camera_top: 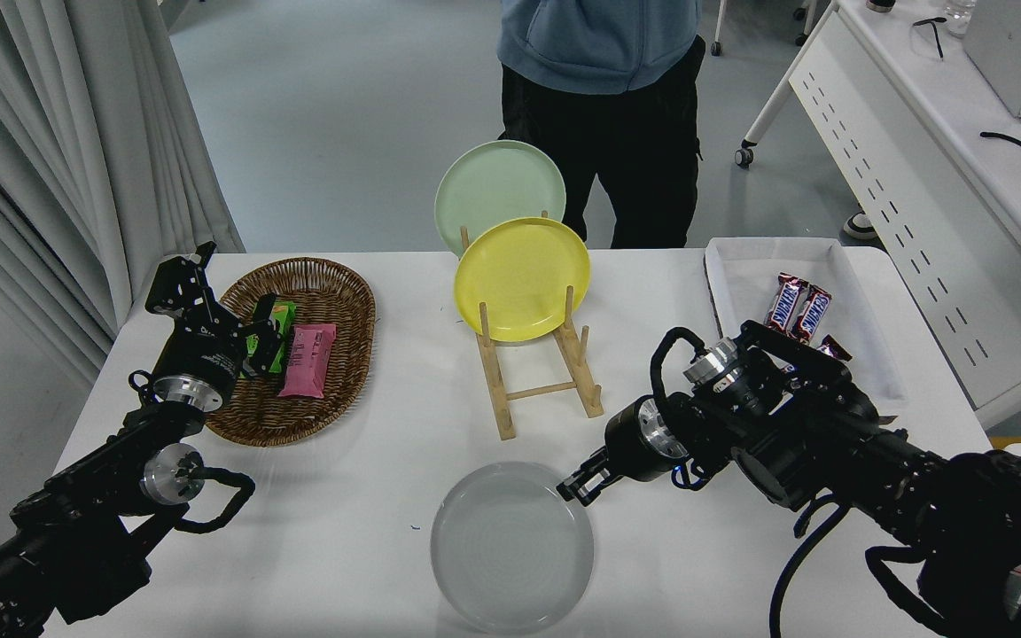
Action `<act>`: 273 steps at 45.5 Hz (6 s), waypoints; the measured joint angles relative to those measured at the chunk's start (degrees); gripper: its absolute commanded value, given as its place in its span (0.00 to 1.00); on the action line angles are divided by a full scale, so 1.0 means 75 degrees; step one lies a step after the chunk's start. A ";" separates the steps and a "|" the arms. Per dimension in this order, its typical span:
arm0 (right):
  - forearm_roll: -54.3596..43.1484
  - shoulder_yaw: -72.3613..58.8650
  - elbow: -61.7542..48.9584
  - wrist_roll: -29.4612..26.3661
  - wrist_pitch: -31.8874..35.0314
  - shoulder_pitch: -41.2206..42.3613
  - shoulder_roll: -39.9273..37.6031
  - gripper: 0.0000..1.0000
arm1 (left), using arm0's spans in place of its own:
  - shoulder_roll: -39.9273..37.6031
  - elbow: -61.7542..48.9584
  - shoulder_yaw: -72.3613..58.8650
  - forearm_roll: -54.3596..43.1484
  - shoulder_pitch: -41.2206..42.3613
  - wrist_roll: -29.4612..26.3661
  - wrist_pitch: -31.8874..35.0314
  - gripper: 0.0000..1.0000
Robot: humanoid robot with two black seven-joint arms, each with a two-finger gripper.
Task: Place the plate on the table
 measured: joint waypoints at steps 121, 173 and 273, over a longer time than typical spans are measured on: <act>-0.2606 -0.0021 0.0619 0.1025 0.5209 0.0214 0.0000 1.00 | 0.0000 0.0000 0.0000 -0.0001 0.0000 0.0000 0.0000 1.00; -0.5421 0.2687 0.0958 0.3119 0.6708 0.0336 -0.1707 1.00 | 0.0000 0.0000 0.0000 -0.0002 -0.0001 0.0001 0.0000 1.00; -0.8701 0.7372 -0.0286 0.6054 0.7567 -0.2199 -0.0749 1.00 | 0.0000 0.0000 0.0000 -0.0003 0.0001 -0.0003 0.0000 1.00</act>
